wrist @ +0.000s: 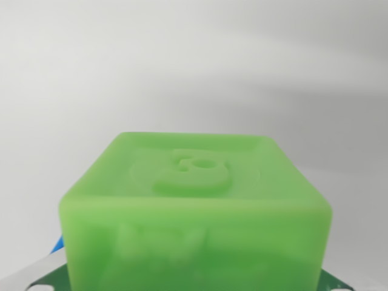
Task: Stack cube
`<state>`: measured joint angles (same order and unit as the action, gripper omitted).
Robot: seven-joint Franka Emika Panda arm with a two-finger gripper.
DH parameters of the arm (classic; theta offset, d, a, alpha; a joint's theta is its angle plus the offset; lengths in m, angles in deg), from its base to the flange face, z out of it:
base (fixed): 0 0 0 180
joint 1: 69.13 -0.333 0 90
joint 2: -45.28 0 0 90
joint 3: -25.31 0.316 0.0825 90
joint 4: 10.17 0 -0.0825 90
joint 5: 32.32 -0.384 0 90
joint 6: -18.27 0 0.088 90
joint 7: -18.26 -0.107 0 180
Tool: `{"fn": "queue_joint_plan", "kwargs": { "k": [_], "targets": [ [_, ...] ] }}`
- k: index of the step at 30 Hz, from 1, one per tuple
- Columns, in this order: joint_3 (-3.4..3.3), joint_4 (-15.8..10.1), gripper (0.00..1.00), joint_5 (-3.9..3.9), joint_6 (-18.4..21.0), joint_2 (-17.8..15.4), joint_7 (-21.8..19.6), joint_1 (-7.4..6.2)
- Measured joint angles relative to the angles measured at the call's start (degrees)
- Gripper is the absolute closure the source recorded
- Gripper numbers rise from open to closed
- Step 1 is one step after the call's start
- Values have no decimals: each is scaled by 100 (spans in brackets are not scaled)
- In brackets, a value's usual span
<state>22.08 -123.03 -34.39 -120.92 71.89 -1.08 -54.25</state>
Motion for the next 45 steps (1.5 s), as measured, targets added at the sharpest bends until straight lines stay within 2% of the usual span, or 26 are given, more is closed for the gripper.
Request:
{"fn": "queue_joint_plan", "kwargs": {
  "k": [28,45],
  "targets": [
    [-81,-971,100,2,-27,-955,-1609,-210],
    [-107,-1520,100,49,-2,-1553,-2645,-320]
  ]
}}
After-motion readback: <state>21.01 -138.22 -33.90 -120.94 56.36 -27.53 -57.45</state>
